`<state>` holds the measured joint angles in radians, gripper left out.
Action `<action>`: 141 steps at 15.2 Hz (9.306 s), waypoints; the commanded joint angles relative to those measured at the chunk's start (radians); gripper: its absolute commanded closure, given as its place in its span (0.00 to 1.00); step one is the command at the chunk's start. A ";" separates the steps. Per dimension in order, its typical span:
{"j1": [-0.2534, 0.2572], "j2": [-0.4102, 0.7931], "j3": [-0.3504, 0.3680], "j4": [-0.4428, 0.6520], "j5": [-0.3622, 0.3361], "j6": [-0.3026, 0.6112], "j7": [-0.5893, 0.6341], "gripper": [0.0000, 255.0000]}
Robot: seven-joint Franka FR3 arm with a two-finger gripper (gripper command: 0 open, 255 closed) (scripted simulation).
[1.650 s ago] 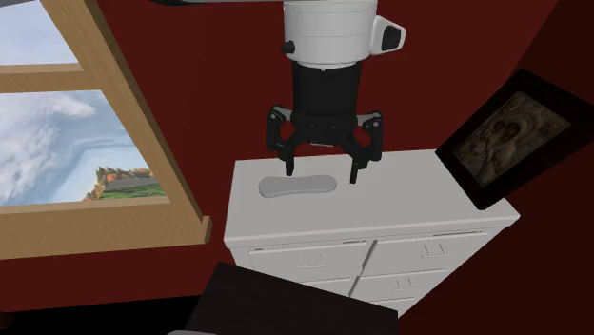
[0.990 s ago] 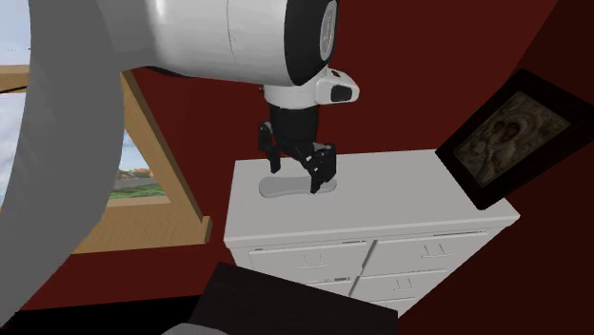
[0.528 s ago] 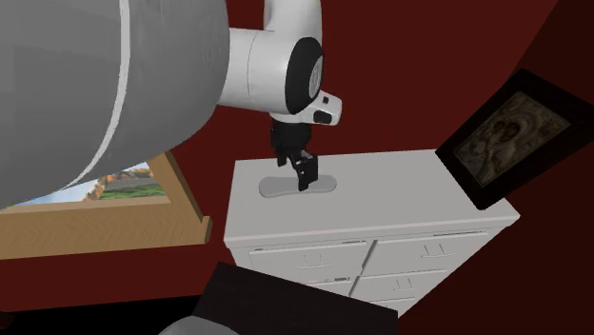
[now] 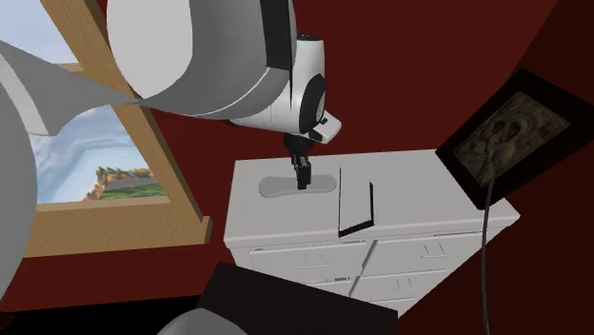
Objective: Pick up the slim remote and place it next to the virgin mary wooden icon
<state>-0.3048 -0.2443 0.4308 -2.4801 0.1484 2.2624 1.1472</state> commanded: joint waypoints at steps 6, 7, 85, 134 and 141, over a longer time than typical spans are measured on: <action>-0.010 0.082 0.020 -0.037 -0.027 0.119 0.043 0.00; -0.010 0.082 0.020 -0.037 -0.027 0.119 0.043 0.00; -0.019 -0.090 -0.071 0.655 -0.018 -0.738 0.024 1.00; -0.283 0.363 -0.408 1.005 -0.132 -0.666 -0.567 1.00; -0.283 0.345 -0.408 0.887 -0.132 -0.566 -0.569 1.00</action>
<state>-0.5877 0.1023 0.0228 -1.5797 0.0168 1.6837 0.5792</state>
